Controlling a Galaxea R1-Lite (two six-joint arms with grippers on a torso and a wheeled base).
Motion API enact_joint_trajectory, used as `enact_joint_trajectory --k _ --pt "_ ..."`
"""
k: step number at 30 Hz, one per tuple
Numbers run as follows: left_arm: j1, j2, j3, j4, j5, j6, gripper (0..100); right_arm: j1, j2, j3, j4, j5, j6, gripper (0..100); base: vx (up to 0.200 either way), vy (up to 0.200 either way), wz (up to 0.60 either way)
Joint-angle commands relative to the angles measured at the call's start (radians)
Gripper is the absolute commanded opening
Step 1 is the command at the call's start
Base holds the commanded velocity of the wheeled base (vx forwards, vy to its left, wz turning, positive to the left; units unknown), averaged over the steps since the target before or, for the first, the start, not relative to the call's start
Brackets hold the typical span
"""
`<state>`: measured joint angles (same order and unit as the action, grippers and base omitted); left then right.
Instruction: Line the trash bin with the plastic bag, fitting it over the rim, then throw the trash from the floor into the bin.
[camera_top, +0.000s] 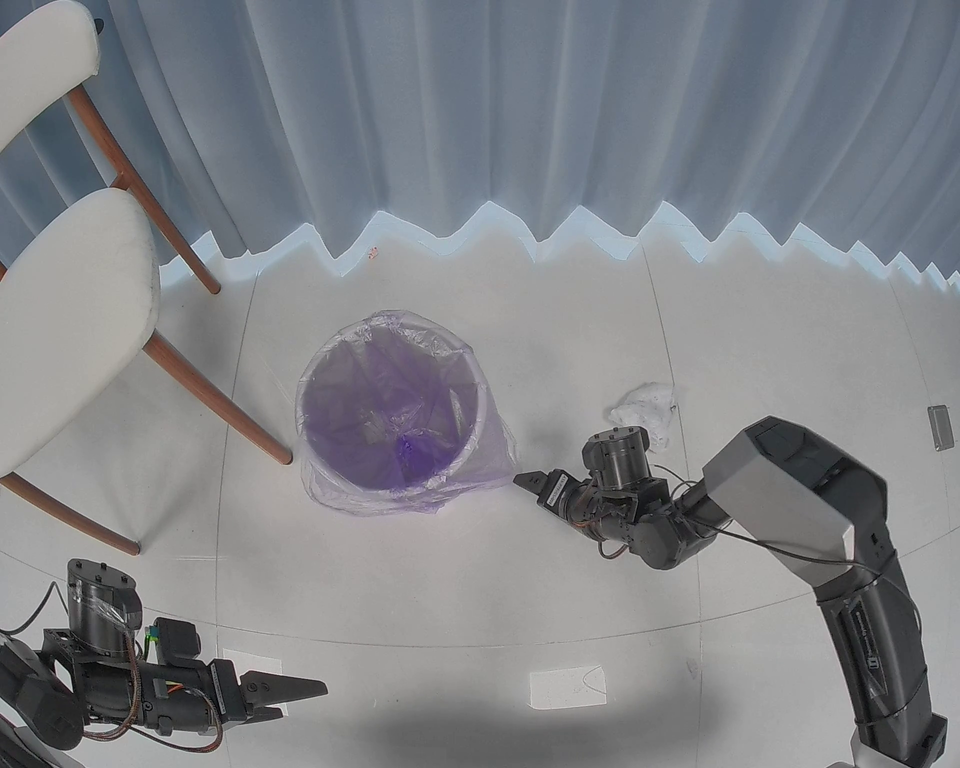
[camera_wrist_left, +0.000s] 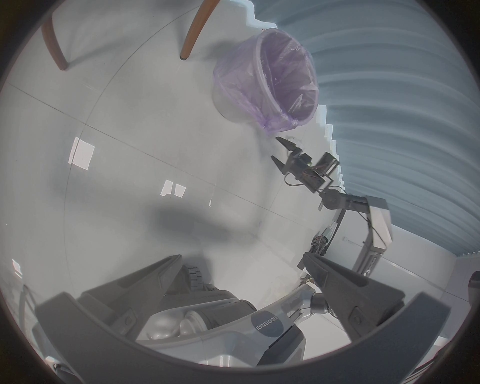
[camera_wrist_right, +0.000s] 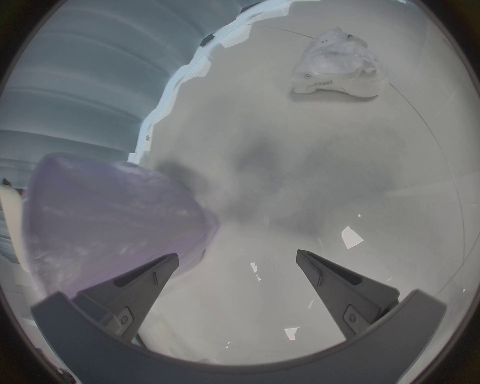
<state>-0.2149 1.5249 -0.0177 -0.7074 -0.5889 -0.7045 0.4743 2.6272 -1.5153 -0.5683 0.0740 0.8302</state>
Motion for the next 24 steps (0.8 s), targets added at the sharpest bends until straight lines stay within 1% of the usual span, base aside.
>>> enact_joint_trajectory --k 1,3,5,7,8,11,12,14,16,20,24 --pt "0.008 0.061 0.018 0.057 0.021 0.089 100 0.023 -0.477 0.713 -0.447 0.231 0.058 100 0.000 0.000 0.00" --pt "0.006 0.060 0.018 0.077 0.014 0.108 100 0.010 -0.536 0.853 -0.558 0.276 0.061 100 0.000 0.000 0.00" --pt "0.005 0.057 0.018 0.097 0.014 0.112 100 -0.005 -0.572 0.963 -0.642 0.299 0.069 100 0.000 0.000 0.00" --pt "0.005 0.057 0.018 0.097 0.014 0.112 100 -0.005 -0.572 0.963 -0.642 0.299 0.069 100 0.000 0.000 0.00" --pt "-0.003 0.051 0.018 0.120 0.012 0.112 100 -0.046 -0.587 1.126 -0.803 0.302 0.075 100 0.000 0.000 0.00" --pt "0.009 0.032 0.018 0.132 0.014 0.112 100 -0.101 -0.573 1.236 -0.967 0.306 0.078 100 0.000 0.000 0.00" --pt "0.012 0.031 0.018 0.129 0.014 0.111 100 -0.114 -0.572 1.259 -1.003 0.313 0.081 100 0.000 0.000 0.00" --pt "0.020 0.027 0.018 0.126 0.014 0.109 100 -0.115 -0.589 1.281 -1.003 0.325 0.069 100 0.000 0.000 0.00" --pt "0.020 0.031 0.018 0.128 0.014 0.109 100 -0.114 -0.642 1.290 -1.002 0.326 0.036 100 0.000 0.000 0.00" --pt "0.014 0.037 0.018 0.125 0.012 0.105 100 -0.111 -0.653 1.296 -1.001 0.328 0.035 100 0.000 0.000 0.00" --pt "0.012 0.047 0.015 0.120 0.012 0.103 100 -0.126 -0.536 1.281 -1.003 0.325 0.033 100 0.000 0.000 0.00"
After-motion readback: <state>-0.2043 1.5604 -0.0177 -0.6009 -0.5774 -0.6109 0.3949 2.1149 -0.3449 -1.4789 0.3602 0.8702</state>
